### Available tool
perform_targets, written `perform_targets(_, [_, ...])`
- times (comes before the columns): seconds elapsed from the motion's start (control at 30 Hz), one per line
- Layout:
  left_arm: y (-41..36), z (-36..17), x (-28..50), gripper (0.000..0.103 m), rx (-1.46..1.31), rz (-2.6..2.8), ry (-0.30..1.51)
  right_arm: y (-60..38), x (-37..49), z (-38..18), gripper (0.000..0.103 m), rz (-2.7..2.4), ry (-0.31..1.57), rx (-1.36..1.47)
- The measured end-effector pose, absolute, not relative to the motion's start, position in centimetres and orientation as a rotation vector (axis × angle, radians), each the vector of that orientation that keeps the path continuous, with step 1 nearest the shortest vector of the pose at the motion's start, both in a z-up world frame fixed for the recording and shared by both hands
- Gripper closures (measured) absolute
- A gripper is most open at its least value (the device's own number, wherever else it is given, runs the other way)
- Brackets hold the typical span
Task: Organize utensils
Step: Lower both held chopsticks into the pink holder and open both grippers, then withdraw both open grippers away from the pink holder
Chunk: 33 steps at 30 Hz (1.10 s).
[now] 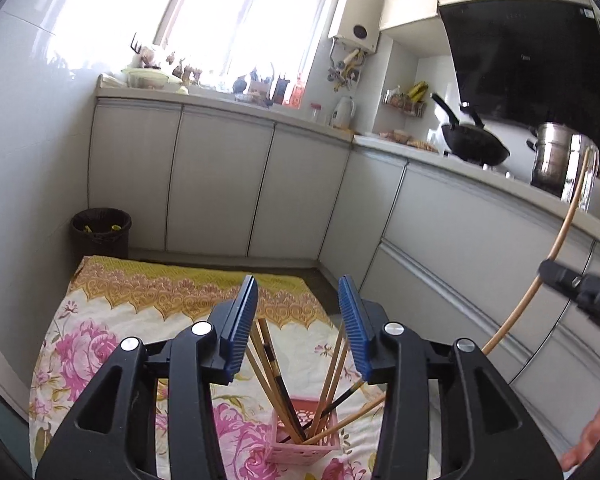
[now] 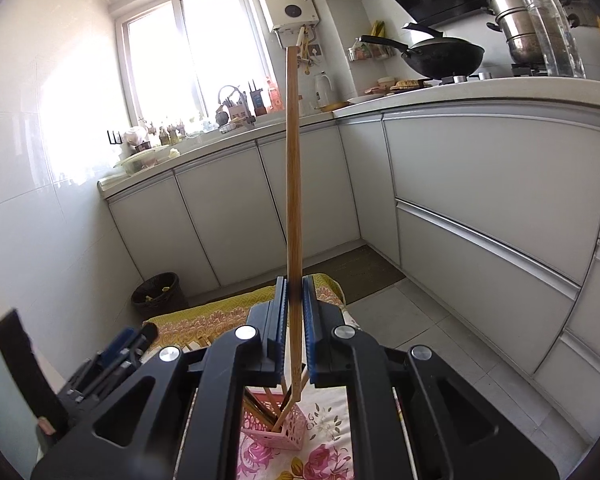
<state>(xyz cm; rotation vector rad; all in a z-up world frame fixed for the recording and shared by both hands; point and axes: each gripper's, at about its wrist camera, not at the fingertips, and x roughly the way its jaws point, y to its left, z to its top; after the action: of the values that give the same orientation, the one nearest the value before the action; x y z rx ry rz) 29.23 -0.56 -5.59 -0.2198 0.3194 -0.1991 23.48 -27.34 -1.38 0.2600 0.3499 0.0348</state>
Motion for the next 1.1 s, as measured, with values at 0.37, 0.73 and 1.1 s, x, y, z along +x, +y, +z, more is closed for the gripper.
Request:
perform_targets(0.37, [7.4, -3.1, 22.6, 0.036, -0.282, 0.006, 0.257, -22.4, 25.3, -1.1, 0.095, 0.093, 0.325, 0.233])
perform_targets(0.73, [10.9, -5.8, 23.7, 0.030, -0.311, 0.077, 0.339, -19.8, 29.4, -10.1, 0.094, 0.100, 0.423, 0.253])
perform_targets(1.1, [10.5, -3.7, 21.7, 0.012, -0.298, 0.107, 0.296, -19.3, 27.3, -9.7, 0.011, 0.043, 0.399, 0.183])
